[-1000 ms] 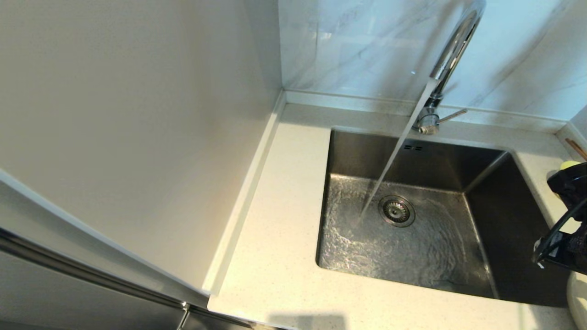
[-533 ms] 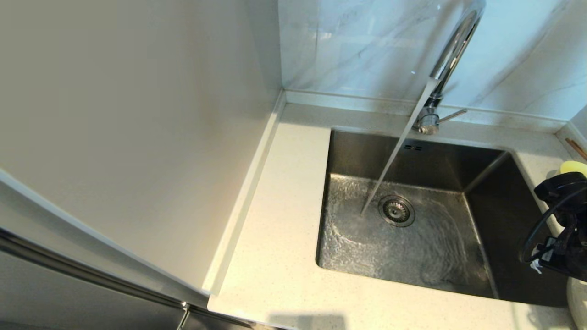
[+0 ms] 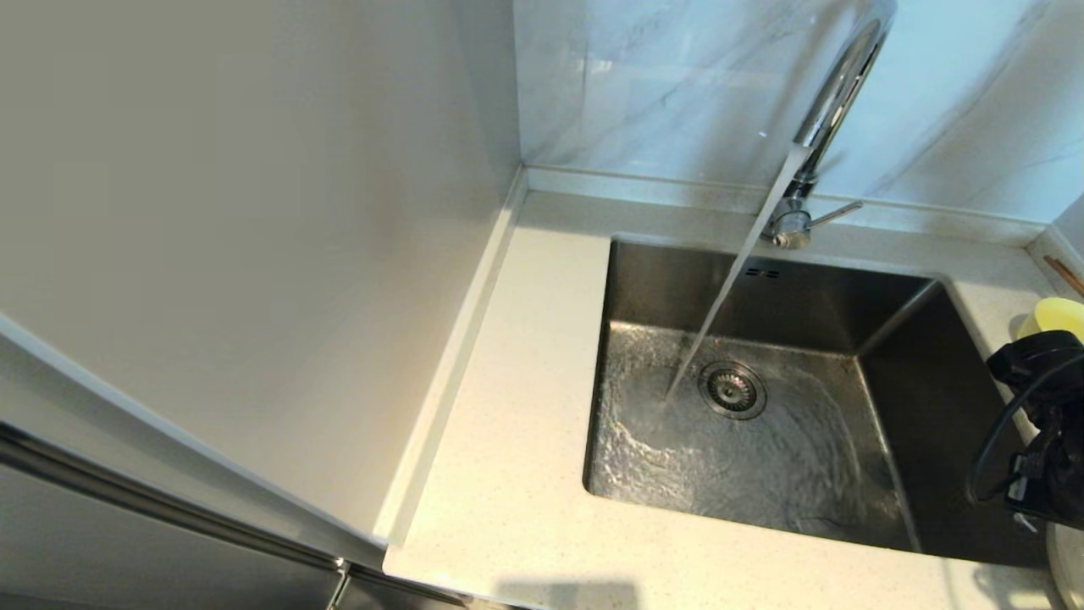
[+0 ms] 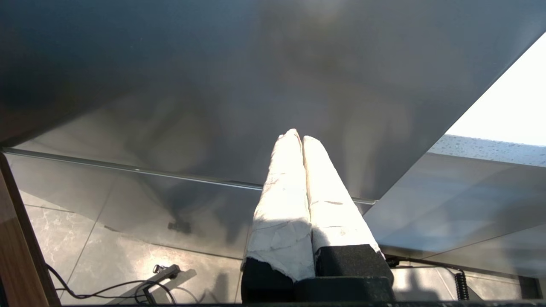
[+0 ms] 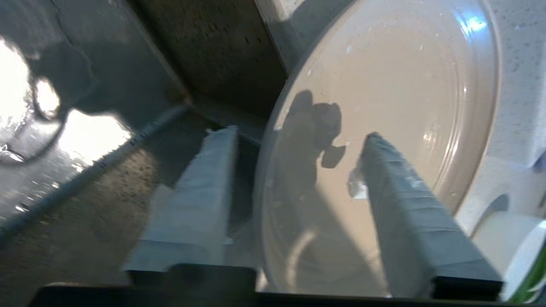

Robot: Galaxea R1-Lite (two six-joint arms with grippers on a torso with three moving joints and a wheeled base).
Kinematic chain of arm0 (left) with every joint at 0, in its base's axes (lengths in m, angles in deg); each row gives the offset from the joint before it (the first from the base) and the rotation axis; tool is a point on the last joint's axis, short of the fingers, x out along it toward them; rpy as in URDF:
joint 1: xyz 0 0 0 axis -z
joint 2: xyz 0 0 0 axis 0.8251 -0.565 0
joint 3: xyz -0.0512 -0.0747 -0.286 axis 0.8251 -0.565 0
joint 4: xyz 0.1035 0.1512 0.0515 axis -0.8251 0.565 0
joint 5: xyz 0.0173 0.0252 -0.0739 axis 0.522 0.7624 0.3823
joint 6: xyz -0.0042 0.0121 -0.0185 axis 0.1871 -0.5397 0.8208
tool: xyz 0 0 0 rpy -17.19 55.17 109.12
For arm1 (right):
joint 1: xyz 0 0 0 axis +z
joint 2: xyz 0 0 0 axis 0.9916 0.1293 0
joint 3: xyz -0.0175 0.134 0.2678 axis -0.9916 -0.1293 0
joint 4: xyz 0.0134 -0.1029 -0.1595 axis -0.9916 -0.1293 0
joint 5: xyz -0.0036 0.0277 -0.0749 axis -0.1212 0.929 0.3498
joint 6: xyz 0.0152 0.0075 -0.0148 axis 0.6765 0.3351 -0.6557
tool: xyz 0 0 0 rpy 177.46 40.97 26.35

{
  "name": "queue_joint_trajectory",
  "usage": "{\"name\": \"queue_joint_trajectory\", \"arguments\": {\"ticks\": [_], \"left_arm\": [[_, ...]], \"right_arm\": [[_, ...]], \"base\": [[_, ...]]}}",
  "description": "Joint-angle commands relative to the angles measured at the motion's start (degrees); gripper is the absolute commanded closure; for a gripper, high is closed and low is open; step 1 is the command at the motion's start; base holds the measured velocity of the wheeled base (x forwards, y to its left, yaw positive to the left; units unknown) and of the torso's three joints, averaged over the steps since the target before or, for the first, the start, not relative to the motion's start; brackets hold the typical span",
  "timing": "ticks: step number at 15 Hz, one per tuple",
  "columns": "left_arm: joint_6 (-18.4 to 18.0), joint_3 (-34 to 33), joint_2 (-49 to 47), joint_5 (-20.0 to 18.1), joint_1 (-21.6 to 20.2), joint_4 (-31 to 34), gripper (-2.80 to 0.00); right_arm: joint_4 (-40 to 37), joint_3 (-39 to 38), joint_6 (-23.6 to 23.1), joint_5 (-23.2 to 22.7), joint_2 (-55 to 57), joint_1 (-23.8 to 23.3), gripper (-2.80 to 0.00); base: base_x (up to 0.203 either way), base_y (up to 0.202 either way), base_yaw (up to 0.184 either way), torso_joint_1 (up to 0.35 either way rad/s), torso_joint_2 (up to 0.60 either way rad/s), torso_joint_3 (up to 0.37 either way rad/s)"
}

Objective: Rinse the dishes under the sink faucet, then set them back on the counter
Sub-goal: Pick up the plate

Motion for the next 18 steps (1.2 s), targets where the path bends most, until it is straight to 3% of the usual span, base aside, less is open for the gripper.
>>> {"name": "queue_joint_trajectory", "arguments": {"ticks": [1,6,9,14,18], "left_arm": [[0.0,0.0,0.0,0.01,-0.02,0.0,0.0],[0.0,0.0,0.0,0.03,-0.02,0.0,0.0],[0.0,0.0,0.0,0.03,-0.02,0.0,0.0],[0.0,0.0,0.0,0.03,-0.02,0.0,0.0],[0.0,0.0,0.0,0.03,-0.02,0.0,0.0]], "right_arm": [[-0.14,-0.7,-0.26,0.14,-0.51,0.05,0.0],[-0.18,-2.43,-0.39,-0.35,-1.72,1.16,0.0],[-0.18,-4.1,-0.49,-0.5,-5.4,5.38,0.0],[-0.16,-8.08,-4.61,1.57,-15.5,23.65,0.0],[0.14,-7.81,-16.41,3.99,-23.74,35.55,0.0]], "base": [[0.0,0.0,0.0,0.0,0.0,0.0],[0.0,0.0,0.0,0.0,0.0,0.0],[0.0,0.0,0.0,0.0,0.0,0.0],[0.0,0.0,0.0,0.0,0.0,0.0],[0.0,0.0,0.0,0.0,0.0,0.0]]}}
